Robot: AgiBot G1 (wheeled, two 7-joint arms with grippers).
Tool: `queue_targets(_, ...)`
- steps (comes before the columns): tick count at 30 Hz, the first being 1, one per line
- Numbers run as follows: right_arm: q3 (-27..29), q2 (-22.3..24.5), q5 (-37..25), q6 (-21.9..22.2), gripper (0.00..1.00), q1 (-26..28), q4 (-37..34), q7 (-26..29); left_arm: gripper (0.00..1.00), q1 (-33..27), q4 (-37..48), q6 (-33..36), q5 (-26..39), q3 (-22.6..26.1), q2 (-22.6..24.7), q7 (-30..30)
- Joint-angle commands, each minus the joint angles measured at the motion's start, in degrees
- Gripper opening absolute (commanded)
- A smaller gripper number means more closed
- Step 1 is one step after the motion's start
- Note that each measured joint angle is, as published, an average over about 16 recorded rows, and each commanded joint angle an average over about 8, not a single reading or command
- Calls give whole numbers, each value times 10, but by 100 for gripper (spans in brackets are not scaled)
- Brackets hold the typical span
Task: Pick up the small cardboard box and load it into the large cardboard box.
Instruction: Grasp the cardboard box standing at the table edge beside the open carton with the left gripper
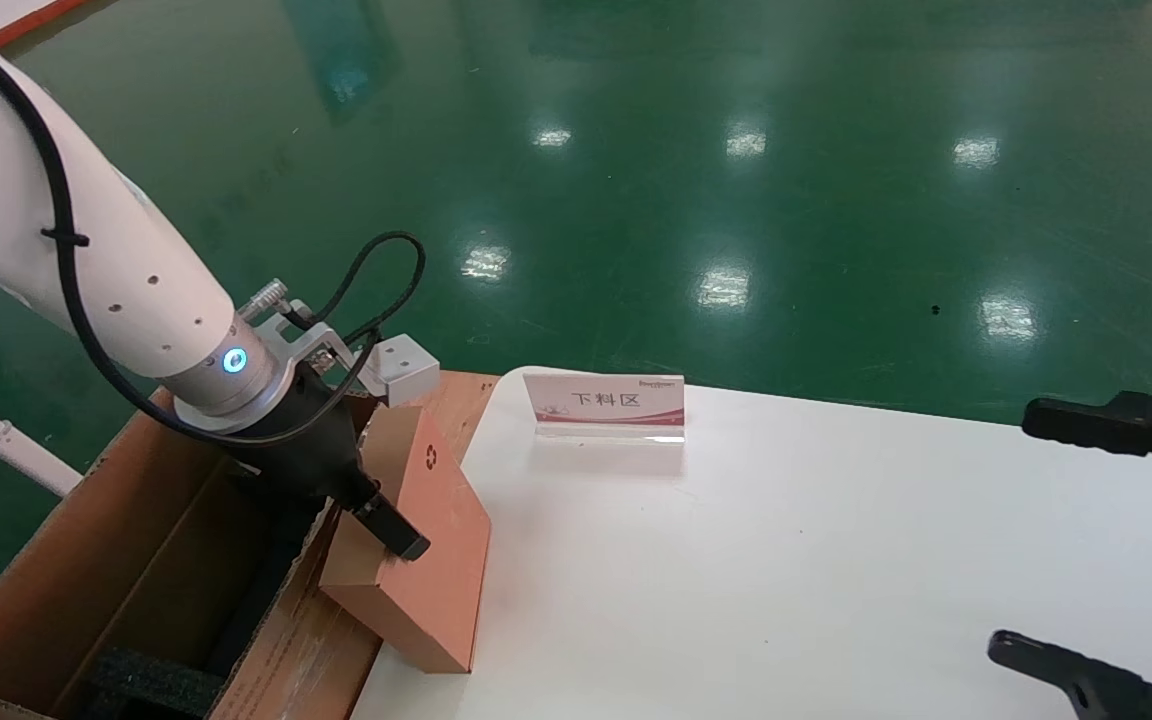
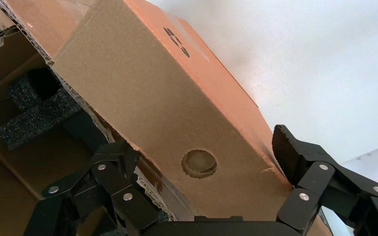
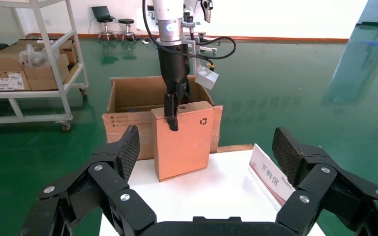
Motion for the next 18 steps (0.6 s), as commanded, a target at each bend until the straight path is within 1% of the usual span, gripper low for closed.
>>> queue_targets(1, 0, 0, 0, 0, 0, 0, 0, 0, 0, 0, 0, 0, 0, 0, 0, 0)
queue_targets(18, 0, 0, 0, 0, 0, 0, 0, 0, 0, -1, 0, 0, 1, -1, 0, 0)
